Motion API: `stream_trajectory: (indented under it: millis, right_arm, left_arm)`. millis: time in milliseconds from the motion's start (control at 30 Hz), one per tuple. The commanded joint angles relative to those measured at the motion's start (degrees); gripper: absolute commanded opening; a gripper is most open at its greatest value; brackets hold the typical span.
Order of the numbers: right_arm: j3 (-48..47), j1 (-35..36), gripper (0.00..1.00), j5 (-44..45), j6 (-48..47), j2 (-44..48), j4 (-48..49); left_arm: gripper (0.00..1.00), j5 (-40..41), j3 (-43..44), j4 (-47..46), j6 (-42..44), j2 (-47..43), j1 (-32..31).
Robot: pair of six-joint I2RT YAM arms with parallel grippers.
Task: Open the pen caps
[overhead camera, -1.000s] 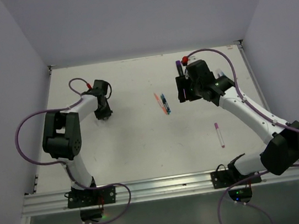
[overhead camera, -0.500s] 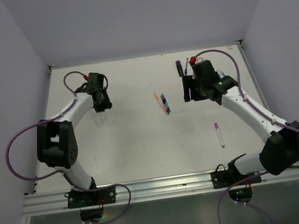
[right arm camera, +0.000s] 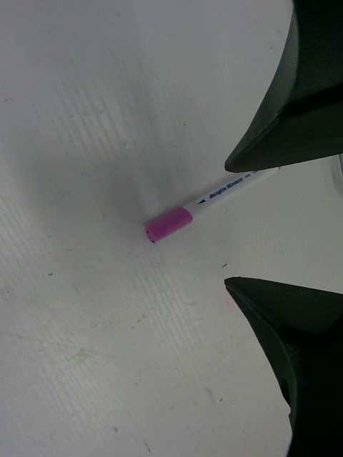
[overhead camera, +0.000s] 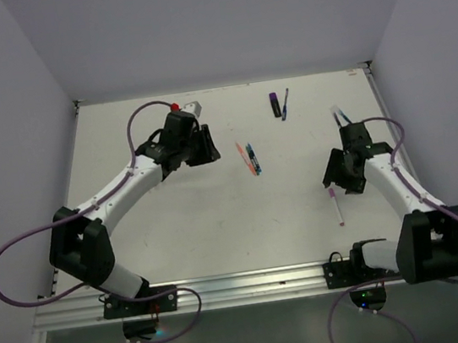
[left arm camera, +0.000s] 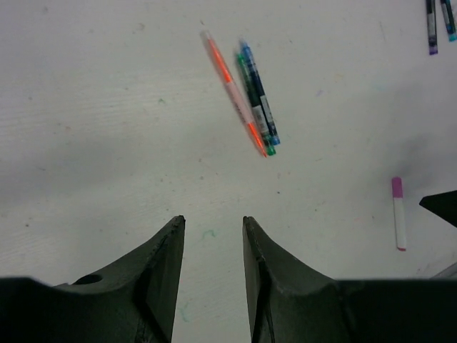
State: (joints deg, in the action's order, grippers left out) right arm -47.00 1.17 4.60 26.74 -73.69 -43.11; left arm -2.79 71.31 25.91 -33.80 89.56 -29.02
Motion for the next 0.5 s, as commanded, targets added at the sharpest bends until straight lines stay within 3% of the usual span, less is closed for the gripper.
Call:
stream_trajectory:
  millis: [0, 467]
  right_arm:
    - [0.59, 0.15, 0.63, -2.40, 4.89, 4.79, -1.62]
    - [7.18, 0.15, 0.61, -2.14, 6.83, 2.50, 1.89]
  left_arm:
    - [0.41, -2.75, -1.43, -4.38, -2.23, -1.14, -2.01]
    - [0.42, -4.86, -6.44, -6.22, -1.88, -6.41, -2.36]
